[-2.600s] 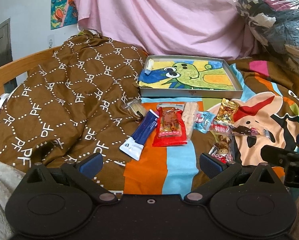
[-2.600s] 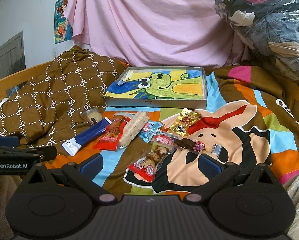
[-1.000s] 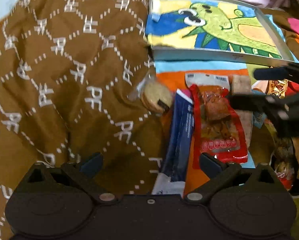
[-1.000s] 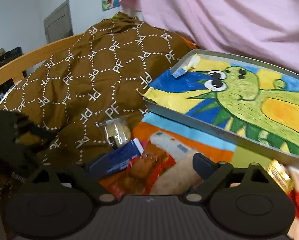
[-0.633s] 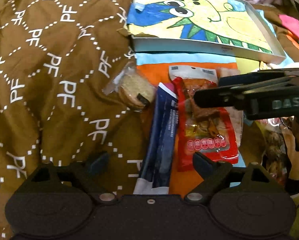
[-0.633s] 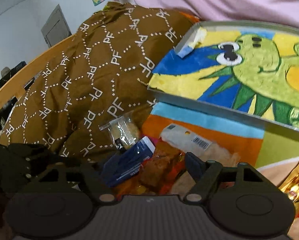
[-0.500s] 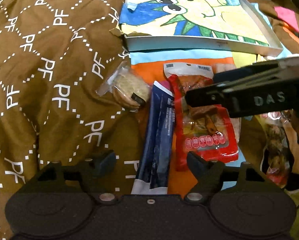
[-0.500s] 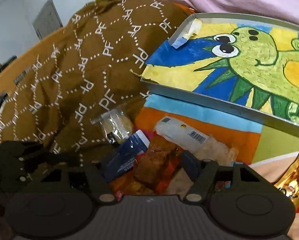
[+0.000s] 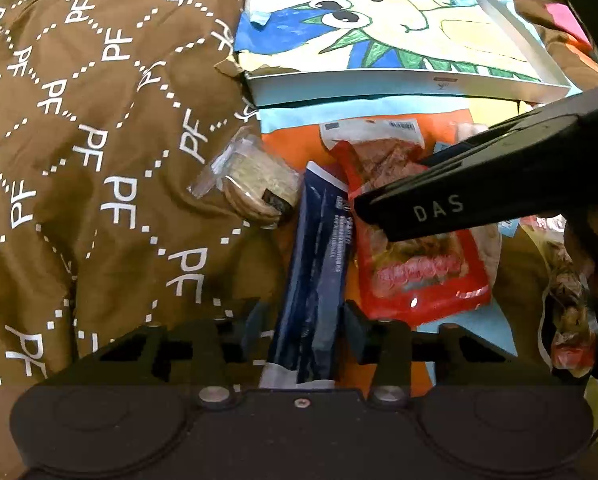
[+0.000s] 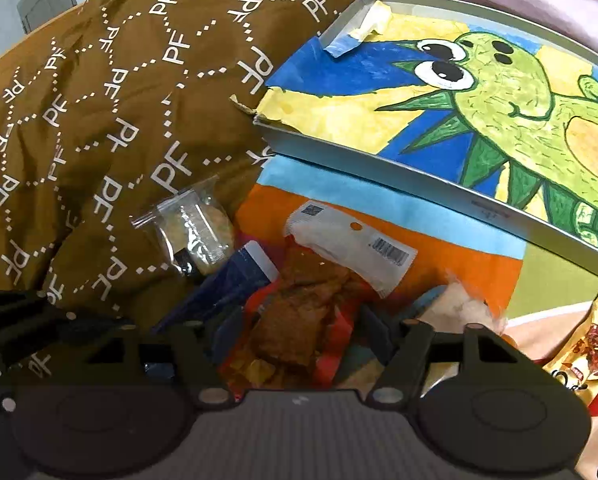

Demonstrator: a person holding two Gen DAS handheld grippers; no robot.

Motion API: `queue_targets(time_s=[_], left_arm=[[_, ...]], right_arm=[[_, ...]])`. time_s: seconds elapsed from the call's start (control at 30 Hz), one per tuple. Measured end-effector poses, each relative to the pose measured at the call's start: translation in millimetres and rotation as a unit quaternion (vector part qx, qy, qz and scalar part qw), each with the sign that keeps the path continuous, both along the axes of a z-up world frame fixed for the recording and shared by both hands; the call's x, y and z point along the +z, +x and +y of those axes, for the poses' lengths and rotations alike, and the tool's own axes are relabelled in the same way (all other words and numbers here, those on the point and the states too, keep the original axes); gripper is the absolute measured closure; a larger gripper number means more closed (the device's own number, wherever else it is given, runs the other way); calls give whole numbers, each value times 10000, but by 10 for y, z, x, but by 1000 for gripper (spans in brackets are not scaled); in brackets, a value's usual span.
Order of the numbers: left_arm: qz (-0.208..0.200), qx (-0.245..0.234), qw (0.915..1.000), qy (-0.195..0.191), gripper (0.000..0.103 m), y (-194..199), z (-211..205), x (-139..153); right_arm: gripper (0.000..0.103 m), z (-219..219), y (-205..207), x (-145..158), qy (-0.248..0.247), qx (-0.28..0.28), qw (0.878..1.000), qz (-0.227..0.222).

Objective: Organize snacks
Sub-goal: 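Grasp the blue tube packet with the left tool while the right tool grasps the red spicy-strip packet, then carry both packets over the silver tray and open both tools to drop them inside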

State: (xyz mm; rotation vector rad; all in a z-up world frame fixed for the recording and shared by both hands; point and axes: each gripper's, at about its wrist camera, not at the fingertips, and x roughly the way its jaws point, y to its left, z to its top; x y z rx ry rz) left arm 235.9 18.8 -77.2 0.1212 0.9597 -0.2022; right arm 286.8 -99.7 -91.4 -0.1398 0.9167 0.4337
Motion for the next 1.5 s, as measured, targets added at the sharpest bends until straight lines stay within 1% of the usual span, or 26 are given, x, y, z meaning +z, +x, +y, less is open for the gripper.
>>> queue_targets(time_s=[0.03, 0.13, 0.23, 0.33, 0.4, 0.5, 0.63, 0.7, 0.73, 0.8, 0.87, 0.97, 1.07, 1.17, 1.3, 1.5], left_arm=[[-9, -17, 10000, 8, 66, -3, -10, -4], [-60, -22, 10000, 58, 67, -27, -37, -12], [-95, -2, 9999, 77, 67, -39, -51, -13], [-114, 50, 9999, 50, 69, -49, -53, -3], [-111, 104, 9999, -14, 70, -58, -51, 11], [-48, 230, 9994, -247, 71, -97, -38, 39], [78, 341, 9985, -412, 74, -188, -79, 68], [140, 399, 9982, -433, 74, -238, -118, 65], [159, 418, 9981, -434, 75, -262, -134, 63], [187, 488, 9977, -423, 75, -307, -162, 64], [265, 613, 9967, -461, 75, -339, -171, 71], [423, 880, 9933, -618, 75, -365, -169, 102], [467, 1137, 9896, -744, 76, -404, -181, 145], [365, 1277, 9889, -667, 76, -459, -230, 206], [209, 1274, 9902, -525, 76, -531, -336, 308], [-161, 1210, 9909, -568, 76, -679, -532, 549]], right_arm=[[44, -11, -8, -9, 7, -12, 10000, -11], [44, 7, -56, -38, -77, 27, 9999, -127], [42, 68, -102, -55, -226, 110, 9994, -245], [43, 43, -122, -49, -152, 108, 9994, -306], [47, 22, -155, -33, -119, 86, 9993, -357], [55, -12, -241, -6, -51, 112, 9992, -373], [58, 1, -421, 10, -230, 362, 9972, -610], [61, -6, -531, 40, -325, 494, 9953, -773], [70, -12, -572, 63, -332, 548, 9945, -828], [72, -45, -652, 125, -311, 616, 9930, -955], [82, -77, -727, 168, -319, 683, 9917, -1045], [87, -147, -837, 191, -317, 823, 9891, -1176], [90, -225, -947, 173, -289, 987, 9861, -1302], [90, -340, -1024, 228, -238, 967, 9833, -1526], [90, -529, -1076, 373, 59, 812, 9814, -1736], [89, -873, -1226, 606, 486, 527, 9743, -2135]])
